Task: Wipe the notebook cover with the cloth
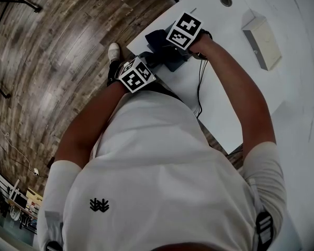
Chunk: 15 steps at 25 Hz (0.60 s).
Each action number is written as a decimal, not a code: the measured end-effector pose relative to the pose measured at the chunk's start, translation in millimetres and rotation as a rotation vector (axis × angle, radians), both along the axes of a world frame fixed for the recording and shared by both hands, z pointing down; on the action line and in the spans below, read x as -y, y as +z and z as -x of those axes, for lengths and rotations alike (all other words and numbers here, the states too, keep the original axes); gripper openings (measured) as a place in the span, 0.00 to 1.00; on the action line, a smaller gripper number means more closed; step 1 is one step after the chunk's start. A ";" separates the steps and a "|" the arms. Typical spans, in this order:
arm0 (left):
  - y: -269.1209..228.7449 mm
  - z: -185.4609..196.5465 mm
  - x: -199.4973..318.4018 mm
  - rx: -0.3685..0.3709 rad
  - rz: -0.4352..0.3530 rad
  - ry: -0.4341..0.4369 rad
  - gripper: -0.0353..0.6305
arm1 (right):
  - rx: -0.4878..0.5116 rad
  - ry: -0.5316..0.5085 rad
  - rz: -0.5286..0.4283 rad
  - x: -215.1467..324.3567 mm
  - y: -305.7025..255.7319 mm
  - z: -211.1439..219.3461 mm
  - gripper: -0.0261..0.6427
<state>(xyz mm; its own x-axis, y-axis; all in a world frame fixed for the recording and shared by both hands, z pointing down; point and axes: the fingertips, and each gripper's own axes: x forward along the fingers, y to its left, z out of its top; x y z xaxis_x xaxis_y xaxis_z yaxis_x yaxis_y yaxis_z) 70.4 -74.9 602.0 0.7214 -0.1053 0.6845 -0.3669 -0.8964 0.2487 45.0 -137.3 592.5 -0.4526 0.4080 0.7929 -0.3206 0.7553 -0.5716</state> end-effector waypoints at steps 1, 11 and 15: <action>0.8 -0.2 -0.1 0.000 0.001 0.000 0.06 | -0.003 0.010 0.002 3.6 1.7 -3.7 0.11; -0.1 1.9 -3.1 0.002 0.001 0.004 0.06 | -0.039 0.134 -0.029 49.2 4.1 -47.7 0.11; 0.9 0.9 -3.4 0.002 0.002 0.006 0.06 | -0.065 0.186 -0.050 71.6 6.4 -74.0 0.11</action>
